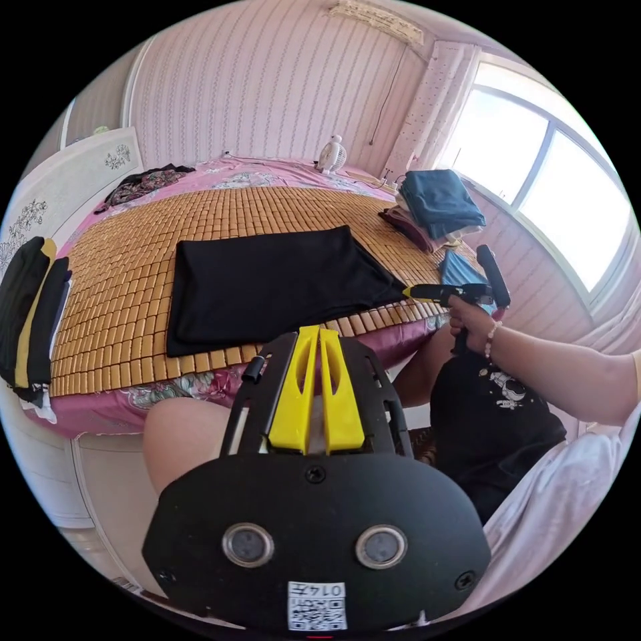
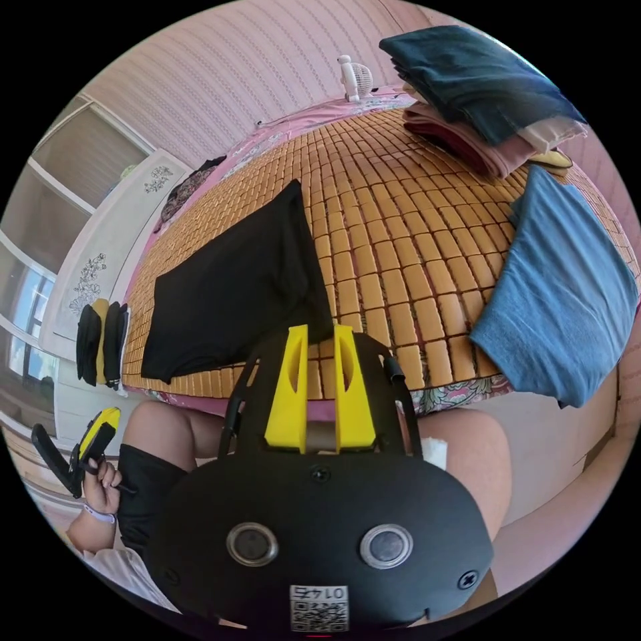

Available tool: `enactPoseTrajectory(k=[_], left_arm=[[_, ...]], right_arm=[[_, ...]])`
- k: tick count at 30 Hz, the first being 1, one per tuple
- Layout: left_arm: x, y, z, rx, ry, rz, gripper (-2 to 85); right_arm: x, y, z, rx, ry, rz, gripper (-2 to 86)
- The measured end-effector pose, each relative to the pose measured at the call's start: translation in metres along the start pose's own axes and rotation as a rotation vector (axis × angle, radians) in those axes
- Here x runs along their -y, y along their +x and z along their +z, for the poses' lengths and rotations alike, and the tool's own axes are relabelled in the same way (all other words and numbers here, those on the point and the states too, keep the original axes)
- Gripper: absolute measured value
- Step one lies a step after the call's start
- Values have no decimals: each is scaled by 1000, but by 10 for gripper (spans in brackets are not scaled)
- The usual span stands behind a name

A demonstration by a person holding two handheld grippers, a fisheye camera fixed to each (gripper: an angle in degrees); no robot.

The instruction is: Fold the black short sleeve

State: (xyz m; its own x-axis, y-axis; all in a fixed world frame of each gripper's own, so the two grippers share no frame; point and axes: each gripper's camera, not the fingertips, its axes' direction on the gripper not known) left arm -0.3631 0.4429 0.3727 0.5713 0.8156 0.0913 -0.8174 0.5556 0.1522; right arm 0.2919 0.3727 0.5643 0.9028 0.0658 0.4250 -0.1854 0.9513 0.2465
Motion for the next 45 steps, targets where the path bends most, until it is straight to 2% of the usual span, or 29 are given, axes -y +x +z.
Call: enactPoseTrajectory(k=[5,9,14,18,23,25,29,32,35,41,45], left_arm=[[-5,8,9,34,-44,22,-10],[-11,2,13,52,-37,-72,-10],[-15,0,23,8,-49,-115,-10],[-12,13,32,5,-23,-50,-10],[-7,31,59,166,25,82,-10],[-2,33,77,114,37,79,-10],[9,32,107,41,33,54,-10],[13,28,127,-6,12,52,-10],[21,20,140,-32,5,44,-10],[36,7,172,-34,-117,15,-10],[44,-3,181,-109,-130,-5,-10]], right_arm=[[-3,-8,10,26,-29,-28,7],[-17,-5,3,125,37,24,7],[-33,-15,1,115,65,-39,10],[-36,-21,11,74,41,-112,19],[-40,-30,20,-11,84,-115,26],[-40,-40,28,-15,78,-147,17],[-36,-80,66,-50,-59,-322,3],[-29,-122,105,-158,-217,-478,-2],[-9,-169,130,-270,-231,-600,-4],[71,-281,184,-161,-251,-795,-6],[118,-350,249,-151,-369,-897,-9]])
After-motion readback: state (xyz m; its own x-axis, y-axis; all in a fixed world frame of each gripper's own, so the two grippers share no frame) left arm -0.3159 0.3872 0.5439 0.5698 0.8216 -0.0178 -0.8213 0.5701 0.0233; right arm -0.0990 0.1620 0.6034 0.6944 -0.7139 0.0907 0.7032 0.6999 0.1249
